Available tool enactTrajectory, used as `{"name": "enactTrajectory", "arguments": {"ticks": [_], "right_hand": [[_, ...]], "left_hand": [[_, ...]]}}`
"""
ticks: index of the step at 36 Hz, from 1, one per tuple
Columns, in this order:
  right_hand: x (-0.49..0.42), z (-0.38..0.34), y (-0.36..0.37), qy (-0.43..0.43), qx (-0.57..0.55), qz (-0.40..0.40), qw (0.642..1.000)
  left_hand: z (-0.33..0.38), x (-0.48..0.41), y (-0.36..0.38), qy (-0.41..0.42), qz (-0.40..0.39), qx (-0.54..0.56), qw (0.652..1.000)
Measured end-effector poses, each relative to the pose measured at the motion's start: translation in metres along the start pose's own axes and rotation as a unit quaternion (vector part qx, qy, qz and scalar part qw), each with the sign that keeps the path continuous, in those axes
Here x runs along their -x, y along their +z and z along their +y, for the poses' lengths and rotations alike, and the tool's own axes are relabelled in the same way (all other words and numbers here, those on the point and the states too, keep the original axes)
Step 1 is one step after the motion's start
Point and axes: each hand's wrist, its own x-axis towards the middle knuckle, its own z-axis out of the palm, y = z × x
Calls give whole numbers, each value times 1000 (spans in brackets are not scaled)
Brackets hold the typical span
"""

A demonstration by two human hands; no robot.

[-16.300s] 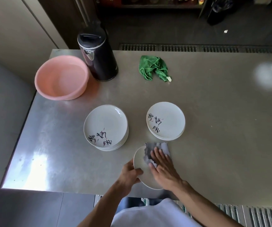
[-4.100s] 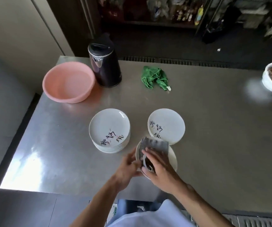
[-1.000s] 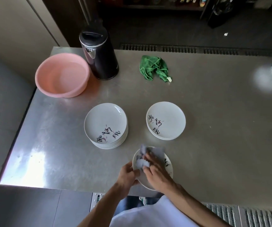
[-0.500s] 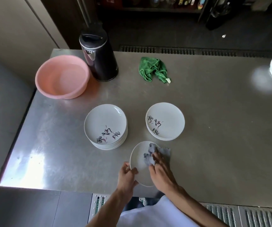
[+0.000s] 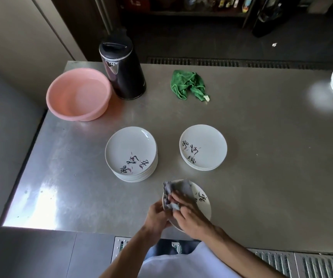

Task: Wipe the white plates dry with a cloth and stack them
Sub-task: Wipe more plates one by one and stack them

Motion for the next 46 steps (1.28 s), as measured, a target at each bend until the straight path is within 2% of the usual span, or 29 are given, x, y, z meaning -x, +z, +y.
{"name": "enactTrajectory", "arguments": {"ticks": [2,5,7,8,12,14,16,18,20,23,24,25,28,29,31,33,34,38,40,42,46], "right_hand": [[0,5,-4,35,14,-1,999],[1,17,-3,164,106,-17,980],[-1,12,-4,188,107,-35,976],[-2,8,-5,186,89,-32,978],[0,-8,-14,142,42,86,985],[2,-19,-17,131,-57,41,989],[2,-21,-10,73,-78,37,994],[0,-18,-6,68,-129,5,989],[-2,-4,-2,69,-47,-20,996],[-3,12,1,203,39,-15,978],[-6,11,3,222,52,-24,973],[-8,10,6,202,50,-23,978],[-8,-1,6,12,42,-69,997],[-8,-3,3,-12,28,-73,997],[-7,-1,-1,48,10,-30,998],[-7,4,-1,154,45,6,987],[-8,3,-2,172,44,16,984],[-2,-10,-7,13,-14,-27,999],[0,0,-11,45,2,-15,999],[2,10,-19,94,71,-25,993],[9,11,-32,49,91,-37,994]], "left_hand": [[-3,1,-1,-3,11,8,1000],[-9,1,0,-29,46,61,997],[-13,2,3,-43,85,111,989],[-14,2,4,-42,101,126,986],[-12,4,7,-33,125,93,987],[-9,3,2,-39,120,61,990],[-8,3,-2,-37,100,35,994],[-6,5,-6,-41,71,29,996],[-4,6,-8,-47,41,27,998],[-2,6,-8,-48,27,25,998],[-2,6,-7,-45,26,22,998],[-1,6,-6,-42,24,18,999],[2,7,-3,-34,17,6,999],[2,7,-3,-34,18,2,999],[2,8,-4,-40,19,-4,999],[2,8,-4,-45,20,-8,999],[2,8,-2,-45,20,-10,999],[9,9,1,-42,14,-14,999],[10,9,0,-47,23,-6,999],[11,8,0,-53,41,9,998],[19,1,-1,-59,59,33,996]]}}
